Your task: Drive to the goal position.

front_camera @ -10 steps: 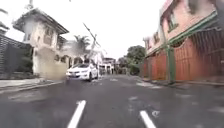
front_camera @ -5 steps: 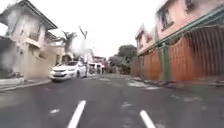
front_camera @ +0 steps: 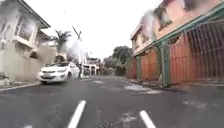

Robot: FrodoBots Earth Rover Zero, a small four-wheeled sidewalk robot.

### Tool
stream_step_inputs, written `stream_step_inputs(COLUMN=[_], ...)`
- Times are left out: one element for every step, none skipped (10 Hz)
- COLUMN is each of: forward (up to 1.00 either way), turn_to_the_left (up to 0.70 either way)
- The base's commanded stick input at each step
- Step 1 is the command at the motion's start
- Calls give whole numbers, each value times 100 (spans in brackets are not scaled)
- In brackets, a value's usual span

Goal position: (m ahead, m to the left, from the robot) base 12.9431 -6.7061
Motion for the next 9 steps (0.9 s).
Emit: stream_step_inputs(forward=[100,100,100,100,100,100,100,100,100], turn_to_the_left=[8,6,5,17,4,0,0,0,0])
